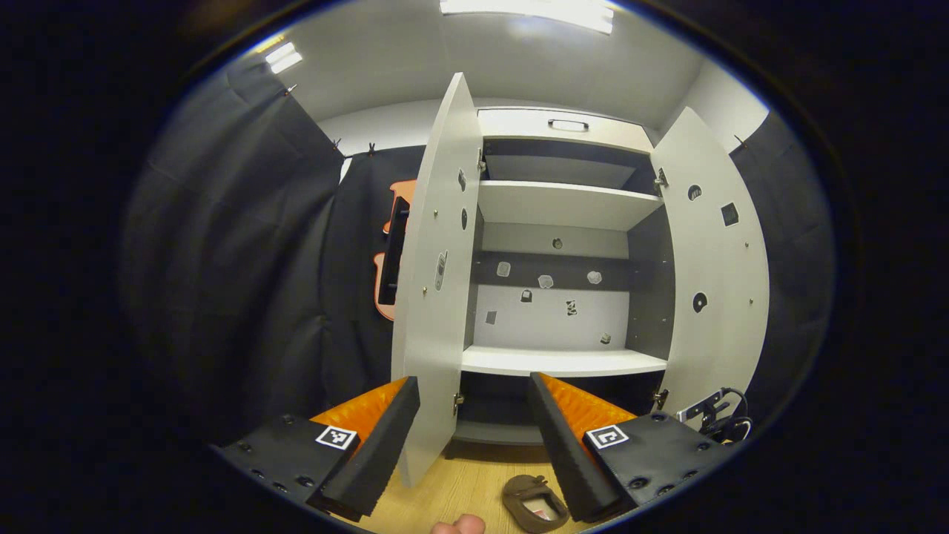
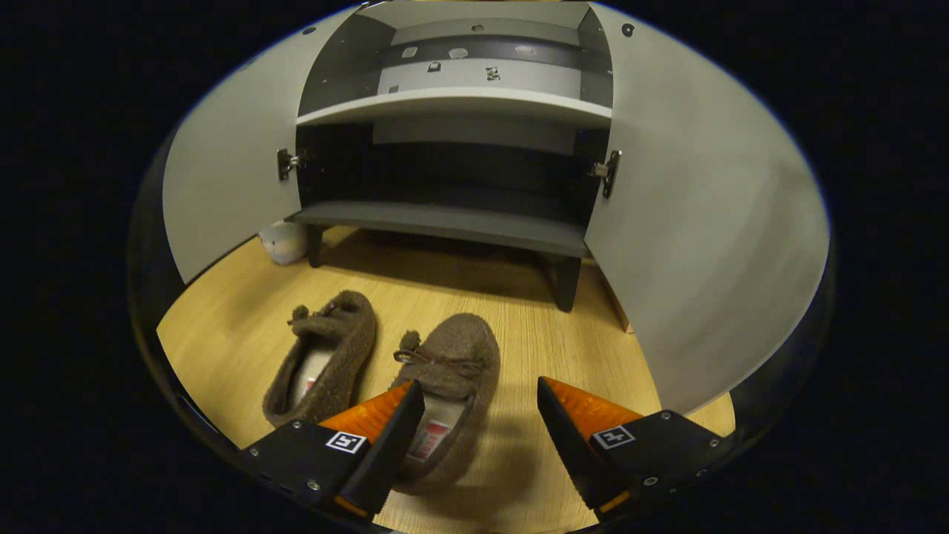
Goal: Grab one shoe with the right hand and put it into the shoe cabinet, grab the other shoe with the left hand and put it into the shoe cabinet; then close the right door with the right hand and the left door with the left hand.
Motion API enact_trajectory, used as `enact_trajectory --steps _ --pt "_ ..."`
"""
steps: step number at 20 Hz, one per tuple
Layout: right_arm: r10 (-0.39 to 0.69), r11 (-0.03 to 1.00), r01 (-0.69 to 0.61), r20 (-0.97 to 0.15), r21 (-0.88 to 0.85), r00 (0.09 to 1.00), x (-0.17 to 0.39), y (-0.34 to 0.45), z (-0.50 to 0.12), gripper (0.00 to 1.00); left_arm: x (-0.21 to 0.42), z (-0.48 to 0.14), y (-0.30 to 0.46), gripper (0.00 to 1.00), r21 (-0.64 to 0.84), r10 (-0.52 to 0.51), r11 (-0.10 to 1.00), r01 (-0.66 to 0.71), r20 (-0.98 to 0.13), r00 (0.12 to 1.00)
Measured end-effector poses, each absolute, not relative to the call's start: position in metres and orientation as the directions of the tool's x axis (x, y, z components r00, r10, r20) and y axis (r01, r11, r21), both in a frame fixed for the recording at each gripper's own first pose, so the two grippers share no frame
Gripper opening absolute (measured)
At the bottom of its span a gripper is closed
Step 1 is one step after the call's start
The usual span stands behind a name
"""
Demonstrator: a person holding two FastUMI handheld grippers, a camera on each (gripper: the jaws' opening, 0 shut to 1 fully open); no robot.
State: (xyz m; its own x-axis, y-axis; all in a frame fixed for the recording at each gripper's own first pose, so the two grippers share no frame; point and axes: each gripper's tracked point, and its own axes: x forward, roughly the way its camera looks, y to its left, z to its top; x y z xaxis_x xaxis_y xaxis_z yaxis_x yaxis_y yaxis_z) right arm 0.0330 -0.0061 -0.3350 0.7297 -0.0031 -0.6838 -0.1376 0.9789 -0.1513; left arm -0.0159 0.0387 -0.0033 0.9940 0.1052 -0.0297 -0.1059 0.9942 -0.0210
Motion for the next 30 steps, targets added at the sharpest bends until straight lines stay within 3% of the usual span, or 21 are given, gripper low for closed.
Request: enact_trajectory --steps 5,9,11,13,14,15,16,19,24,27,30 --pt "-0.056 0.981 -0.091 -0.704 -0.17 0.708 0.052 -0.017 -0.358 0.93 -0.018 -0.01 0.049 0.96 -0.016 0.127 0.992 -0.128 -0.049 0.991" --pt "-0.057 0.982 -0.093 -0.727 -0.164 0.685 0.078 -0.019 -0.387 0.86 -0.016 -0.01 0.051 0.96 -0.01 0.131 0.991 -0.132 -0.055 0.99" --pt "-0.012 0.986 -0.116 -0.739 -0.121 0.673 0.08 -0.011 -0.394 0.74 -0.016 -0.009 0.052 0.96 -0.002 0.132 0.991 -0.133 -0.05 0.99" --pt "-0.005 0.986 -0.118 -0.723 -0.119 0.691 0.084 -0.01 -0.391 0.46 -0.016 -0.008 0.052 0.96 0.0 0.134 0.991 -0.134 -0.047 0.99" --pt "-0.022 0.983 -0.115 -0.71 -0.144 0.703 0.084 -0.015 -0.387 0.27 -0.016 -0.01 0.051 0.96 -0.004 0.132 0.991 -0.132 -0.048 0.99" --pt "-0.027 0.981 -0.115 -0.7 -0.156 0.713 0.084 -0.018 -0.384 0.2 -0.015 -0.012 0.05 0.96 -0.009 0.127 0.992 -0.128 -0.053 0.99" --pt "-0.028 0.98 -0.117 -0.693 -0.161 0.721 0.082 -0.018 -0.381 0.07 -0.013 -0.014 0.048 0.96 -0.013 0.121 0.992 -0.122 -0.059 0.991" --pt "0.012 0.985 -0.116 -0.612 -0.13 0.79 0.079 -0.004 -0.337 0.05 -0.011 -0.018 0.045 0.96 -0.019 0.105 0.994 -0.106 -0.064 0.992" --pt "-0.002 0.989 -0.058 -0.396 -0.138 0.918 0.078 0.025 -0.194 0.04 -0.006 -0.024 0.034 0.96 -0.053 0.067 0.996 -0.071 -0.067 0.995" --pt "0.002 0.982 -0.05 -0.255 -0.183 0.967 0.114 0.045 -0.097 0.04 -0.007 -0.027 0.029 0.96 -0.066 0.044 0.997 -0.048 -0.071 0.997" --pt "0.019 0.983 -0.056 -0.208 -0.173 0.978 0.176 0.065 -0.027 0.04 -0.01 -0.029 0.027 0.96 -0.078 0.028 0.996 -0.033 -0.07 0.997"
